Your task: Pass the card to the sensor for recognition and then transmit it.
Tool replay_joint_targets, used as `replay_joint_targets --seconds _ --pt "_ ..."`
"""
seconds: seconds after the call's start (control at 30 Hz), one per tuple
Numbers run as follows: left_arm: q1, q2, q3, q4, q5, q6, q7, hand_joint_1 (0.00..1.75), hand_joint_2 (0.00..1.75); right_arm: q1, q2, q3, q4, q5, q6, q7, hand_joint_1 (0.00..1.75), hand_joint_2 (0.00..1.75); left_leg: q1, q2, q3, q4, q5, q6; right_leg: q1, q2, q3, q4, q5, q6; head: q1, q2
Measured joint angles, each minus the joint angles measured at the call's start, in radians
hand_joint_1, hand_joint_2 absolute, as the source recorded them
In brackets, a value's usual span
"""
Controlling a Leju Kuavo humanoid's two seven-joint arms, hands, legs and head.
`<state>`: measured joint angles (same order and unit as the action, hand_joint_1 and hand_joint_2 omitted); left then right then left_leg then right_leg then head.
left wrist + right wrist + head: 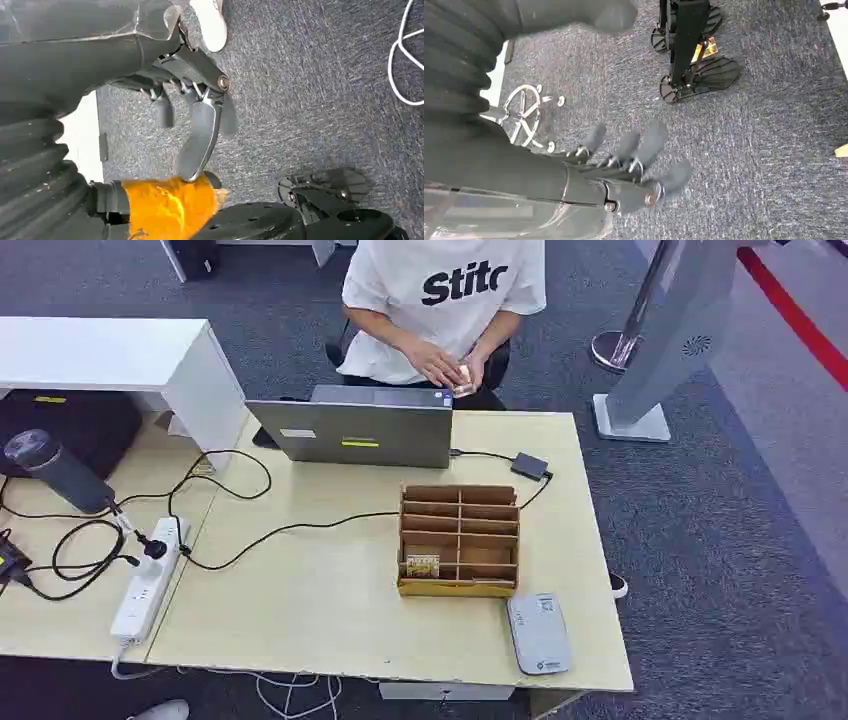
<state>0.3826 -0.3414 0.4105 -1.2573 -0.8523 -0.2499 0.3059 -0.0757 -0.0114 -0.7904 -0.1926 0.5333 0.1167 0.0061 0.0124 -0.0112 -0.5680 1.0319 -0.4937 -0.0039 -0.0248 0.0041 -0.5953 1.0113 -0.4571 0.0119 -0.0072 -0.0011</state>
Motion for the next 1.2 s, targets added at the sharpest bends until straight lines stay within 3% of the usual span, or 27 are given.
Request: replay_joint_targets --seconds 0.03,0.07,0.23,0.4,0.6,0.67,0.8,0.93,1.03,1.2 --pt "0.000 0.000 0.000 0.000 0.010 0.000 0.000 0.00 1.75 0.000 0.000 0.000 0.000 0.004 0.006 0.000 0.00 0.00 0.000 0.000 0.000 0.000 0.000 0.000 0.000 0.000 0.000 0.000 0.000 0.000 0.000 0.000" --pt "0.001 0.000 0.000 0.000 0.020 -0.001 0.000 0.00 1.75 0.000 0.000 0.000 0.000 0.008 0.012 0.000 0.00 1.75 0.000 0.000 0.000 0.000 0.000 0.000 0.000 0.000 0.000 0.000 0.000 0.000 0.000 0.000" --pt "0.003 0.000 0.005 0.000 0.042 -0.018 -0.003 0.00 1.75 -0.004 -0.002 -0.029 -0.002 -0.077 0.000 -0.051 0.00 1.75 0.000 0.000 0.000 0.000 0.000 0.000 0.000 0.000 0.000 0.000 0.000 0.000 0.000 0.000" --pt "0.002 0.000 0.008 0.000 0.117 0.029 0.032 0.00 1.75 -0.081 -0.050 -0.134 -0.039 -0.204 0.053 -0.331 0.00 1.75 -0.001 0.005 0.000 0.000 0.001 0.001 -0.001 0.004 -0.001 0.000 0.003 0.001 0.001 0.000" --pt "0.007 0.000 -0.001 -0.011 0.196 0.093 0.096 0.00 1.75 -0.218 -0.080 -0.178 -0.130 -0.225 0.093 -0.520 0.00 1.75 -0.001 0.007 0.001 0.001 0.002 0.001 -0.001 0.006 0.000 0.000 0.005 0.002 0.000 0.000" --pt "0.015 0.000 -0.013 -0.021 0.223 0.119 0.124 0.00 1.75 -0.244 -0.070 -0.178 -0.190 -0.231 0.102 -0.554 0.00 1.75 -0.001 0.006 0.000 0.001 0.003 0.001 -0.001 0.006 -0.001 0.000 0.005 0.002 0.000 0.000" --pt "0.039 0.000 -0.056 -0.050 0.283 0.177 0.184 0.00 1.75 -0.257 0.015 -0.163 -0.445 -0.244 0.125 -0.538 0.00 1.75 0.000 0.006 0.000 0.001 0.003 0.001 -0.001 0.006 -0.001 0.001 0.005 0.001 0.000 0.000" --pt "0.072 0.000 -0.105 -0.090 0.337 0.238 0.231 0.00 1.75 -0.221 0.121 -0.069 -0.735 -0.185 0.132 -0.548 0.00 1.75 0.000 0.006 0.000 0.000 0.003 0.001 0.000 0.006 -0.002 0.001 0.004 0.001 0.000 0.000" --pt "0.100 -0.001 -0.143 -0.121 0.359 0.270 0.249 0.00 1.75 -0.173 0.184 0.064 -0.941 -0.109 0.092 -0.590 0.00 1.75 0.000 0.007 0.000 0.000 0.003 0.001 0.000 0.007 -0.002 0.001 0.004 0.001 0.000 0.000" --pt "0.122 -0.001 -0.166 -0.150 0.333 0.238 0.228 0.00 1.75 -0.113 0.214 0.365 -1.166 0.098 -0.126 -0.679 0.00 1.75 0.000 0.008 -0.001 0.000 0.003 0.000 -0.001 0.007 -0.002 0.001 0.004 0.001 0.000 0.000"
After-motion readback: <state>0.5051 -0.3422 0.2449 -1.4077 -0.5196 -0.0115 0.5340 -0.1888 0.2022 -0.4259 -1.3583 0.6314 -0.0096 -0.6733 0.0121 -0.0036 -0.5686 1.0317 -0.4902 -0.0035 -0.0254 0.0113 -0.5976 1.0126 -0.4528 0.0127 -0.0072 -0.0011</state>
